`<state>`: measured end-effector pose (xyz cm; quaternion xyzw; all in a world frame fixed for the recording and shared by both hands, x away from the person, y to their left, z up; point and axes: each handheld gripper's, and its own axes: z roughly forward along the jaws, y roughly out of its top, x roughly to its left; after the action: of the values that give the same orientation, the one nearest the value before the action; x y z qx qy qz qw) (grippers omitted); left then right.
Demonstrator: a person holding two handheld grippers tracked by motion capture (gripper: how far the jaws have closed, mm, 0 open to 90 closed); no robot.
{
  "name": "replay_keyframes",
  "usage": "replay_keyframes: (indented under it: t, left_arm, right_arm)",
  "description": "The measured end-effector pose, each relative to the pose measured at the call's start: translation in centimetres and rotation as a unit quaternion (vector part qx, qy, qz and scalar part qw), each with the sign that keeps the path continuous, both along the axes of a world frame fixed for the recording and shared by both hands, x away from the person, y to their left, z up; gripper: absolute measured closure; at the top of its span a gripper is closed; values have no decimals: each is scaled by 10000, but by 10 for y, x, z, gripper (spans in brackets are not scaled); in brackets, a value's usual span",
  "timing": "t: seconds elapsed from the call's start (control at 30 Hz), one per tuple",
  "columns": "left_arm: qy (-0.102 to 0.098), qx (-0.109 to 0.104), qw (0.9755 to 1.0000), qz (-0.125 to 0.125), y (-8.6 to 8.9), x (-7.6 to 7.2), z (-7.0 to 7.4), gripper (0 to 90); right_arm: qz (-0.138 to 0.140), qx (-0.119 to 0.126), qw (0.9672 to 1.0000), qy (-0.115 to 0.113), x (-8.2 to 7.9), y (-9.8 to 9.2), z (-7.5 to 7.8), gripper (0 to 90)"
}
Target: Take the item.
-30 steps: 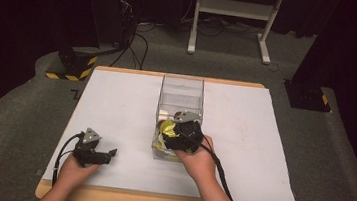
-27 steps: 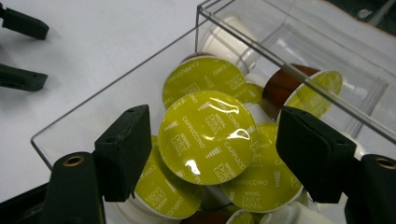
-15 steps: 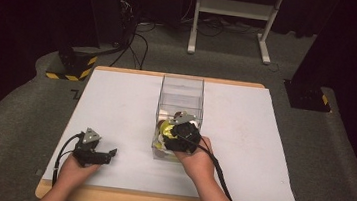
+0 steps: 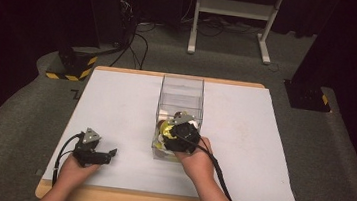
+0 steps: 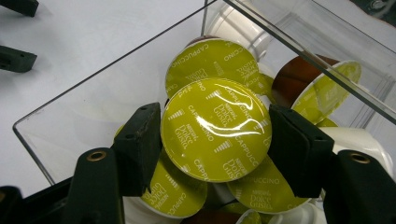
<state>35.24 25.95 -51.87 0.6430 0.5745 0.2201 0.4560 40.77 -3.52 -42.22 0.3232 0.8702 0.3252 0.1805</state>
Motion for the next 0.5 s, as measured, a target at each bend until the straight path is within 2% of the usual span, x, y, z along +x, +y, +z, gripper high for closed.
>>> replay_keyframes:
  t: [0.27, 0.5]
  left_arm:
    - [4, 6, 10000, -5, 0, 0, 0, 148]
    - [2, 3, 10000, -5, 0, 0, 0, 148]
  right_arm:
    - [14, 5, 10000, -62, -1, -1, 0, 377]
    - [-22, 142, 9998, -105, -3, -5, 1, 376]
